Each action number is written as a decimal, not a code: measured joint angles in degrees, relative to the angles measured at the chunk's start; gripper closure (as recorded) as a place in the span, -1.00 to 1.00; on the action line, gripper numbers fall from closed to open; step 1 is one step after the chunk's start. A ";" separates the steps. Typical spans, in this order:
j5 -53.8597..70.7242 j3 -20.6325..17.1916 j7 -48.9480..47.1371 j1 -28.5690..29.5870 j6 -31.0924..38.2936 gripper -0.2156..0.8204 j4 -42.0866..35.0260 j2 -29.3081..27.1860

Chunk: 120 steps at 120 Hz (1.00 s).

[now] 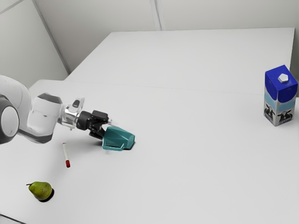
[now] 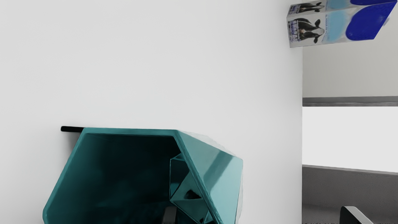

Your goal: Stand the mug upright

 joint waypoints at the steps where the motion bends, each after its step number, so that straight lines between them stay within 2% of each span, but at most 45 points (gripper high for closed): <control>1: -0.01 -0.02 0.03 0.00 0.04 -0.45 -0.02 -0.01; 22: -0.07 -0.16 0.31 -0.08 0.60 0.33 -0.13 -0.51; 31: -0.08 -0.16 0.29 -0.20 0.72 0.54 -0.36 -0.60; 41: -0.08 -0.16 0.25 -0.26 0.82 0.69 -0.66 -0.62; 71: 0.22 -0.17 -0.03 -0.30 1.03 0.86 -0.73 -1.75; 83: 1.02 -0.37 -0.47 -1.47 1.25 0.88 -0.37 -4.83; 92: 2.67 -2.35 -1.27 -2.79 2.18 0.90 1.04 -7.72; 107: 18.68 -6.24 -3.25 -7.90 7.88 0.91 7.49 -8.87; 120: 36.10 -7.18 -6.06 -11.85 13.74 0.92 9.38 -8.67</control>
